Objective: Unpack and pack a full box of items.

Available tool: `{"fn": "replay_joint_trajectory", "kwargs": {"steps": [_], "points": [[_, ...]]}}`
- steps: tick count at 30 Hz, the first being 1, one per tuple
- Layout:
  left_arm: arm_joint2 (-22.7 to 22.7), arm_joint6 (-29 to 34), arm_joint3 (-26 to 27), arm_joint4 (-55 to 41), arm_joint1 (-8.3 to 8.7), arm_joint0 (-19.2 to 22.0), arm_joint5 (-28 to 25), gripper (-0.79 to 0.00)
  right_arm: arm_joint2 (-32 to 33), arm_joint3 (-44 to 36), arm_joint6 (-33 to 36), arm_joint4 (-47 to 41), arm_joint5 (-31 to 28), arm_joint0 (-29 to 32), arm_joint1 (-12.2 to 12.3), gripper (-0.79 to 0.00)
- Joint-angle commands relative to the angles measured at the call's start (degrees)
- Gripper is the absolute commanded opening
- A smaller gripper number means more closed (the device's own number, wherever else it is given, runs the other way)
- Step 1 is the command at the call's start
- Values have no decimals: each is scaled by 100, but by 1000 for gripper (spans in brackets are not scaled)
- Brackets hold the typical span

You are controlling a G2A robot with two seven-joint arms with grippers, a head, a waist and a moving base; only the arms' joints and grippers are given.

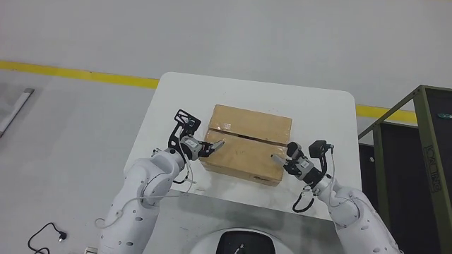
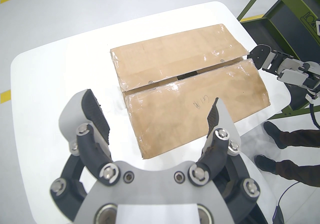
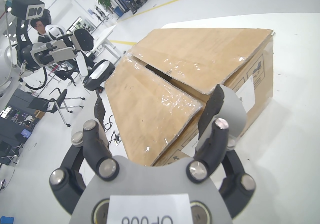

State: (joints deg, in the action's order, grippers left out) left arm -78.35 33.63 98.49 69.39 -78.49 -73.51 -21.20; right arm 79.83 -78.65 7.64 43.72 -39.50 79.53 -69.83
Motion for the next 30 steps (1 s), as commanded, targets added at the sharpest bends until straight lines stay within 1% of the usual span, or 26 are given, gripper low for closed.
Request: {"fn": "replay_joint_trajectory", "kwargs": {"steps": [1, 5, 8, 10, 11, 12, 13, 14, 15, 16, 18, 21, 22, 24, 25, 26, 27, 30], "points": [[0, 0, 0, 0, 0, 0, 0, 0, -16, -53, 71, 28, -57, 34, 13, -105], [0, 0, 0, 0, 0, 0, 0, 0, -24, -128, 139, 7, -140, 105, 33, -123], [0, 0, 0, 0, 0, 0, 0, 0, -20, -166, 176, -62, -197, 132, 47, -206], [0, 0, 0, 0, 0, 0, 0, 0, -21, -215, 200, -115, -264, 144, 57, -228], [0, 0, 0, 0, 0, 0, 0, 0, -21, -232, 211, -175, -316, 152, 61, -252], [0, 0, 0, 0, 0, 0, 0, 0, -17, -239, 226, -259, -365, 160, 66, -339], [0, 0, 0, 0, 0, 0, 0, 0, -1, -246, 259, -301, -379, 158, 73, -372], [0, 0, 0, 0, 0, 0, 0, 0, 15, -260, 282, -313, -371, 158, 80, -372], [0, 0, 0, 0, 0, 0, 0, 0, 22, -279, 285, -340, -378, 162, 85, -397], [0, 0, 0, 0, 0, 0, 0, 0, 25, -288, 285, -391, -396, 168, 88, -397], [0, 0, 0, 0, 0, 0, 0, 0, 26, -298, 317, -456, -412, 168, 96, -471], [0, 0, 0, 0, 0, 0, 0, 0, -10, -327, 388, -466, -451, 152, 106, -542], [0, 0, 0, 0, 0, 0, 0, 0, -27, -332, 405, -465, -457, 148, 108, -588], [0, 0, 0, 0, 0, 0, 0, 0, -49, -349, 423, -419, -452, 140, 114, -625], [0, 0, 0, 0, 0, 0, 0, 0, -59, -357, 423, -392, -445, 139, 117, -702], [0, 0, 0, 0, 0, 0, 0, 0, -68, -369, 425, -356, -440, 139, 120, -757], [0, 0, 0, 0, 0, 0, 0, 0, -75, -384, 418, -320, -436, 139, 124, -785], [0, 0, 0, 0, 0, 0, 0, 0, -87, -435, 397, -176, -413, 141, 135, -785]]}}
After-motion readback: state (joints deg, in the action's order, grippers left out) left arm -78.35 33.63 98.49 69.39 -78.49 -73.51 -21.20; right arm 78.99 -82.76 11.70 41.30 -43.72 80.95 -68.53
